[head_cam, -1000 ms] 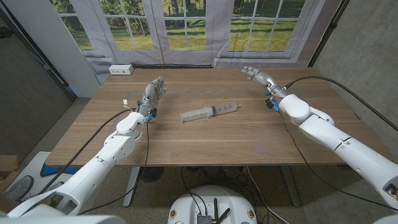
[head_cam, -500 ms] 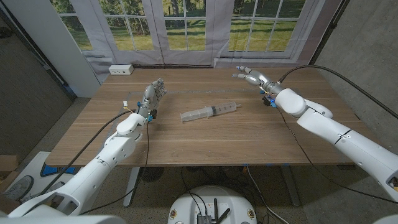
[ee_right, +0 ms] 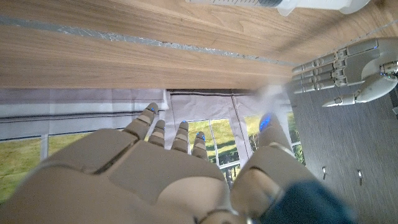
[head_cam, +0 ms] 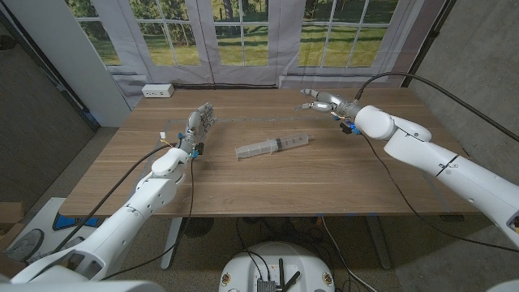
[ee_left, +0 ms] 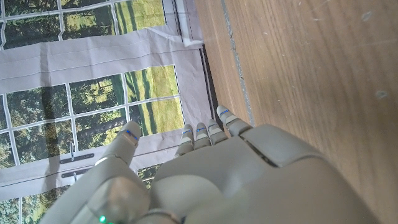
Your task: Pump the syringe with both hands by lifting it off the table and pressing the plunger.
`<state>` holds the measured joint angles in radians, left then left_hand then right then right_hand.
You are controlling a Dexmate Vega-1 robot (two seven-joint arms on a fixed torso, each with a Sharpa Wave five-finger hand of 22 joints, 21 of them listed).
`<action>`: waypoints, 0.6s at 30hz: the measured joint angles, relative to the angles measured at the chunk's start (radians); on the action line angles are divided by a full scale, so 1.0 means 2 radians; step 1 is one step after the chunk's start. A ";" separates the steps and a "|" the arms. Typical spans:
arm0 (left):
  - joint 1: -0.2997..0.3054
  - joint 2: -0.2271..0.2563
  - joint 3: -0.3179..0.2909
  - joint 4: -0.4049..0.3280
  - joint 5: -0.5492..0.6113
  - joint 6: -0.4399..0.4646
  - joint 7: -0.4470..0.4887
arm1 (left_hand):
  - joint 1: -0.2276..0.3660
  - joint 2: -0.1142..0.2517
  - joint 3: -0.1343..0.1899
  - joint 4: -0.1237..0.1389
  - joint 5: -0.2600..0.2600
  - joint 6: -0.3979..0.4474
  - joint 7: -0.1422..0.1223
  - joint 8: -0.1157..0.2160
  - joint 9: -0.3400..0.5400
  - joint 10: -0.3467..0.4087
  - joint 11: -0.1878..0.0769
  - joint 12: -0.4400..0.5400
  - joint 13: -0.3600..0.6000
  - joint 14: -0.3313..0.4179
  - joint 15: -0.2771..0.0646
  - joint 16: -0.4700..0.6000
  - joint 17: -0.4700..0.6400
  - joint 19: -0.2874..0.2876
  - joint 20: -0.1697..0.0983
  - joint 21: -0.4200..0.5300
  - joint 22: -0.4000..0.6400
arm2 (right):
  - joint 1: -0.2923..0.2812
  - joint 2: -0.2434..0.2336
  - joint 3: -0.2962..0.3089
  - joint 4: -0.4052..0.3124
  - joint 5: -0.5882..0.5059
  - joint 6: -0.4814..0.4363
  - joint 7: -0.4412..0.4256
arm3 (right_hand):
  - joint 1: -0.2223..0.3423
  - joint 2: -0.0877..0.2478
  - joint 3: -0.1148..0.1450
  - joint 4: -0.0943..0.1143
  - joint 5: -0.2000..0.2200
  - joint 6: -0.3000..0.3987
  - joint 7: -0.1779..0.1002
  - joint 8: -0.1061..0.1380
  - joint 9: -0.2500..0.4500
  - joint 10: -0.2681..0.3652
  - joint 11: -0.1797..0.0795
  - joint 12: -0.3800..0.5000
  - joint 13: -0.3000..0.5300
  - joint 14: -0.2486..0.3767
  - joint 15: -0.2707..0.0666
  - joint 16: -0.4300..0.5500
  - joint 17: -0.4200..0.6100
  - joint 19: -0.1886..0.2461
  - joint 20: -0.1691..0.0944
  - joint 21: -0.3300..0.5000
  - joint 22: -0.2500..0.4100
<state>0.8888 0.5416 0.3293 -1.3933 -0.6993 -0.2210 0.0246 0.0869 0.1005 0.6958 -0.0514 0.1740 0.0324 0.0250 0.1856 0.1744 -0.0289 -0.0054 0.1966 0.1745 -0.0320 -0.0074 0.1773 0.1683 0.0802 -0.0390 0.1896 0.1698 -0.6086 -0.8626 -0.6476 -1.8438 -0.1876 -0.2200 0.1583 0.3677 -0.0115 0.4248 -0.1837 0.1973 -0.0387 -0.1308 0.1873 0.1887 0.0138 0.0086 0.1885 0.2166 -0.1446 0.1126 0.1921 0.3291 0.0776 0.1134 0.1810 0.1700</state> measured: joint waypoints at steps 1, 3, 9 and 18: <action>0.000 0.000 0.000 0.000 0.000 0.000 0.000 | 0.000 0.000 0.000 0.000 0.000 0.001 -0.001 0.000 0.000 0.000 0.000 0.000 0.000 0.000 0.000 0.000 0.001 0.000 0.000 0.000 0.000 | 0.001 0.000 -0.001 -0.001 0.000 0.000 0.000 | 0.000 0.000 0.000 0.000 0.000 -0.002 -0.001 0.000 0.000 -0.001 -0.001 0.000 0.000 -0.002 0.002 0.000 0.000 0.002 0.002 0.000 0.000; -0.003 -0.001 0.000 0.004 0.000 0.000 -0.001 | 0.000 0.000 0.000 0.000 0.000 0.002 -0.002 0.000 0.000 0.000 0.000 0.000 0.000 0.000 0.000 0.000 0.001 0.000 0.000 0.000 0.000 | 0.012 -0.002 -0.011 -0.007 -0.027 -0.023 0.033 | 0.006 -0.006 0.000 0.000 0.004 -0.007 0.001 0.000 0.000 -0.004 0.002 0.000 0.002 -0.005 0.005 0.000 -0.002 -0.001 0.008 0.000 0.000; -0.009 -0.005 0.003 0.015 -0.001 0.000 -0.006 | 0.000 0.000 0.000 0.000 0.000 0.004 0.000 0.000 0.000 0.000 0.000 0.000 0.000 0.003 -0.003 0.000 0.001 0.000 0.000 0.000 0.000 | 0.037 -0.003 -0.032 -0.020 -0.058 -0.046 0.072 | 0.018 -0.007 0.000 0.000 0.004 -0.017 0.001 0.000 0.000 -0.013 0.011 0.000 0.004 -0.010 0.014 0.001 -0.002 -0.007 0.022 0.000 0.000; -0.022 -0.014 0.007 0.033 -0.001 -0.002 -0.013 | 0.000 0.000 0.000 0.000 0.000 0.004 0.001 0.000 0.000 0.000 0.000 0.000 0.000 0.003 -0.003 0.000 0.001 0.000 0.000 0.000 0.000 | 0.066 0.002 -0.058 -0.031 -0.113 -0.075 0.132 | 0.028 -0.018 0.004 0.000 0.007 -0.028 0.000 0.000 0.002 -0.020 0.013 0.000 0.005 -0.013 0.017 0.002 -0.002 -0.005 0.034 0.000 0.000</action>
<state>0.8456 0.5132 0.3428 -1.3272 -0.7013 -0.2247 -0.0015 0.0869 0.1005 0.6958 -0.0513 0.1740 0.0414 0.0269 0.1856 0.1744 -0.0290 -0.0054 0.1966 0.1745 -0.0267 -0.0128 0.1772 0.1701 0.0802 -0.0390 0.1896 0.1698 -0.4766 -0.8591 -0.7643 -1.9056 -0.4130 -0.3692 0.4231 0.4244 -0.0471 0.4334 -0.1834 0.2110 -0.0952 -0.1303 0.1873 0.1933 -0.0271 0.0356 0.1886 0.2269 -0.1711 0.1469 0.1963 0.3247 0.0672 0.1818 0.1811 0.1699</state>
